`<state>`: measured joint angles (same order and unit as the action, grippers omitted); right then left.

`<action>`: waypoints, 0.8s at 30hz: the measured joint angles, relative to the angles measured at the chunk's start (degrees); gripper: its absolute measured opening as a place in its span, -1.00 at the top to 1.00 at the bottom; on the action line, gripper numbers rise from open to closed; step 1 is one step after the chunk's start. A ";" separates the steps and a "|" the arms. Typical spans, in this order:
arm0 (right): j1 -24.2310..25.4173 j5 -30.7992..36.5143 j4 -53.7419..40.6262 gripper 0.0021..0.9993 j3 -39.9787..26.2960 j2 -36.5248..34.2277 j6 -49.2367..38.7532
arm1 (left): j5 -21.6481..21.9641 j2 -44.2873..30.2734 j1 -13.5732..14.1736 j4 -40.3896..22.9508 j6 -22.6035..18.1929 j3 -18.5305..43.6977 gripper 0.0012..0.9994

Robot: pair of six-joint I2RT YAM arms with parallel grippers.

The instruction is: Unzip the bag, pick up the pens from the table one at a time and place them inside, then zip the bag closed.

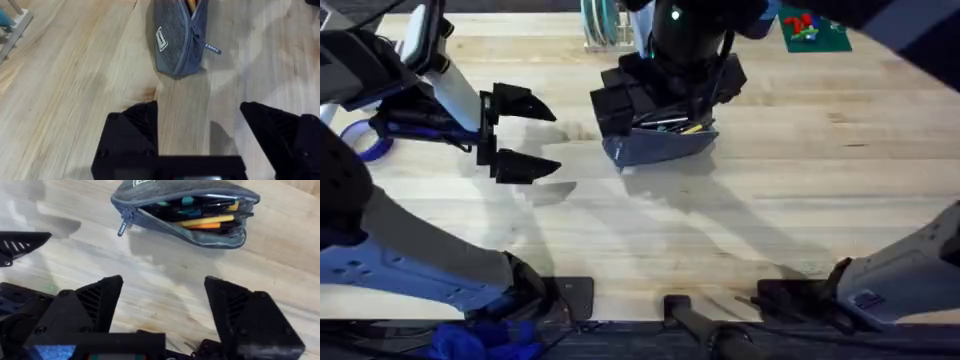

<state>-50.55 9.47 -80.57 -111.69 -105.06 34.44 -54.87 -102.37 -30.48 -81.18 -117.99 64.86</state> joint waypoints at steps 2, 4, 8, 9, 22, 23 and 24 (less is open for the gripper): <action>-0.54 0.00 0.60 -0.99 1.03 0.10 0.72 | 0.00 0.00 0.00 -0.01 0.00 0.00 -0.99; -1.38 -0.04 1.58 -0.99 2.23 0.07 1.65 | 0.00 0.00 0.00 -0.01 0.00 0.00 -0.99; -3.38 -0.36 4.54 -0.99 4.96 0.07 3.20 | 0.00 0.00 0.00 -0.01 0.00 0.00 -0.99; -3.81 -0.51 5.28 -0.99 5.71 0.07 3.51 | 0.00 0.00 0.00 -0.01 0.00 0.00 -0.99; -4.88 -1.80 12.90 -0.99 12.04 -0.01 8.93 | 0.00 0.00 0.00 -0.01 0.00 0.00 -0.99; -5.05 -1.81 13.04 -0.99 12.21 -0.16 9.28 | 0.00 0.00 0.00 -0.01 0.00 0.00 -0.99; -5.18 -1.79 13.31 -0.99 12.27 -0.30 9.51 | 0.00 0.00 0.00 -0.01 0.00 0.00 -0.99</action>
<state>-55.73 7.68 -67.26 -99.41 -105.37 43.95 -54.87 -102.37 -30.48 -81.19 -117.99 64.86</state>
